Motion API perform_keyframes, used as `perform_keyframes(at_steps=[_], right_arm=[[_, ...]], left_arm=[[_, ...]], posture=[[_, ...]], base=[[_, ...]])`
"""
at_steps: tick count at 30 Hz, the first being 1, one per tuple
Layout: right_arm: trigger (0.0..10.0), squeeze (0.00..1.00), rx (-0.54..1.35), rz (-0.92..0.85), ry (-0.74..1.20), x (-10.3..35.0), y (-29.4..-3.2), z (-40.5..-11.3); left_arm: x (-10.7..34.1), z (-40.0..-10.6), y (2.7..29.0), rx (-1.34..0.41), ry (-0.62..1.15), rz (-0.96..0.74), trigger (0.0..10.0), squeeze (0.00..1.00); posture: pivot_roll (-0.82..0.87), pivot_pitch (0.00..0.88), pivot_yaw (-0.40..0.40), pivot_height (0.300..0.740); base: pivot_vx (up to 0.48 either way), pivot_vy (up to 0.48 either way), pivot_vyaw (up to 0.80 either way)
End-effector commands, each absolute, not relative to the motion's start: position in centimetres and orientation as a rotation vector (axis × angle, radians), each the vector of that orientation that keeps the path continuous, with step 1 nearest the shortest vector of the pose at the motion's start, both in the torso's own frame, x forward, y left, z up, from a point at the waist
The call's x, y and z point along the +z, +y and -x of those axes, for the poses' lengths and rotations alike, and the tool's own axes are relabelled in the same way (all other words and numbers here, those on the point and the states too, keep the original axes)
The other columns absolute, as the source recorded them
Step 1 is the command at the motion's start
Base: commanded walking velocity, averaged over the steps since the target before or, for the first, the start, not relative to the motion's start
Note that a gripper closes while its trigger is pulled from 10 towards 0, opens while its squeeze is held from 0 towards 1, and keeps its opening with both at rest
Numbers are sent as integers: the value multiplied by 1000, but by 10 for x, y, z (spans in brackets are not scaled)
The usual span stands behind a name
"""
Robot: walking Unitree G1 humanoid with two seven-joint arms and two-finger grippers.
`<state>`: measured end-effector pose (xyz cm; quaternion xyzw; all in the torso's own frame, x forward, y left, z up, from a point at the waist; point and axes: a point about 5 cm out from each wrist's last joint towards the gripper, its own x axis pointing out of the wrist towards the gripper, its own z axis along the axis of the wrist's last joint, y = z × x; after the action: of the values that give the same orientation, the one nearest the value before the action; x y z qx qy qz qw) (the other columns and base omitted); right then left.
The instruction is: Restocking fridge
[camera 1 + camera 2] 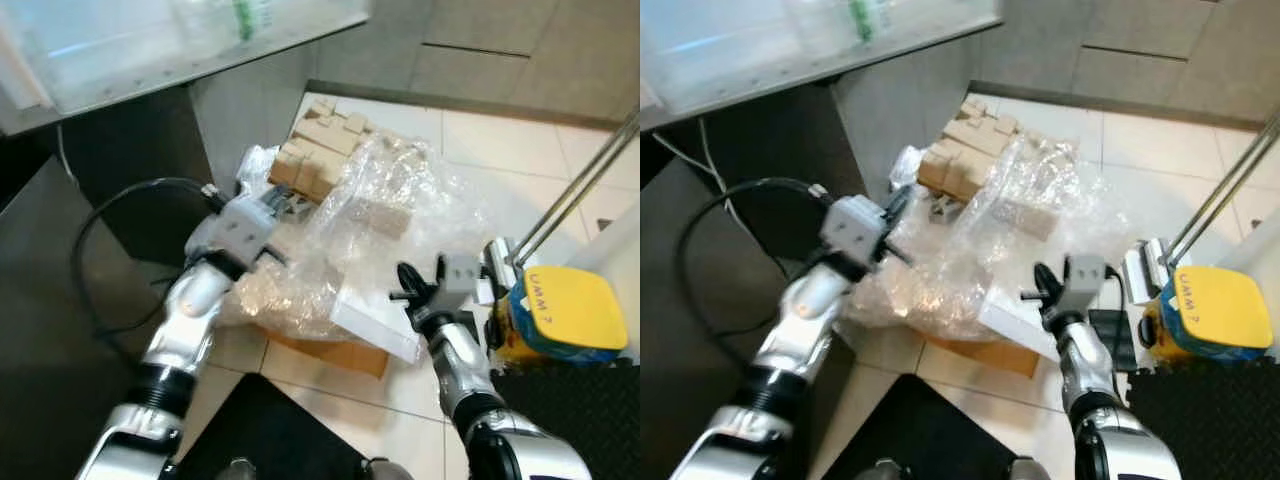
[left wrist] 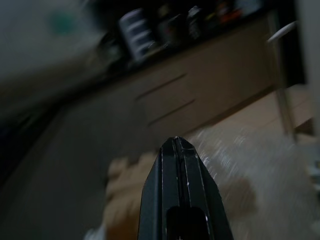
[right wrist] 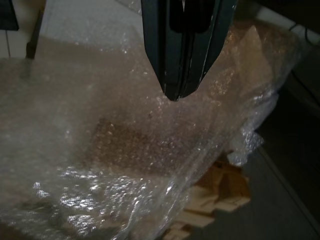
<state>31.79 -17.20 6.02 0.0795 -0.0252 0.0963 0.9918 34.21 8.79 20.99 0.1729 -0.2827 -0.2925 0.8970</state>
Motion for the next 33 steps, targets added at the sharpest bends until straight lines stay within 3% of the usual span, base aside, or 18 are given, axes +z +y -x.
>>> perform_keyframes(at_steps=[1,5,10,15,20,33], right_arm=[[10000,0,197,-145,-62,55,-169,-310],[10000,0,188,-140,-69,52,-166,-305],[10000,0,189,-142,-58,45,-156,-293],[10000,0,195,-143,-60,46,-154,-293],[10000,0,222,-133,-46,49,-150,-296],[10000,0,257,-105,58,29,-144,-280]], left_arm=[[213,-347,86,-622,-601,-368,10000,0],[229,-353,84,-604,-660,-412,10000,0],[269,-363,89,-495,-848,-584,10000,0],[276,-369,94,-430,-862,-623,10000,0],[289,-380,109,-259,-872,-746,10000,0],[301,-391,123,-96,-891,-881,10000,0]], posture=[[-136,119,91,740],[-145,117,96,740],[-141,111,94,740],[-141,109,91,740],[-143,108,84,740],[-151,116,87,740]], base=[[0,0,0],[0,0,0],[0,0,0],[0,0,0],[0,0,0],[0,0,0]])
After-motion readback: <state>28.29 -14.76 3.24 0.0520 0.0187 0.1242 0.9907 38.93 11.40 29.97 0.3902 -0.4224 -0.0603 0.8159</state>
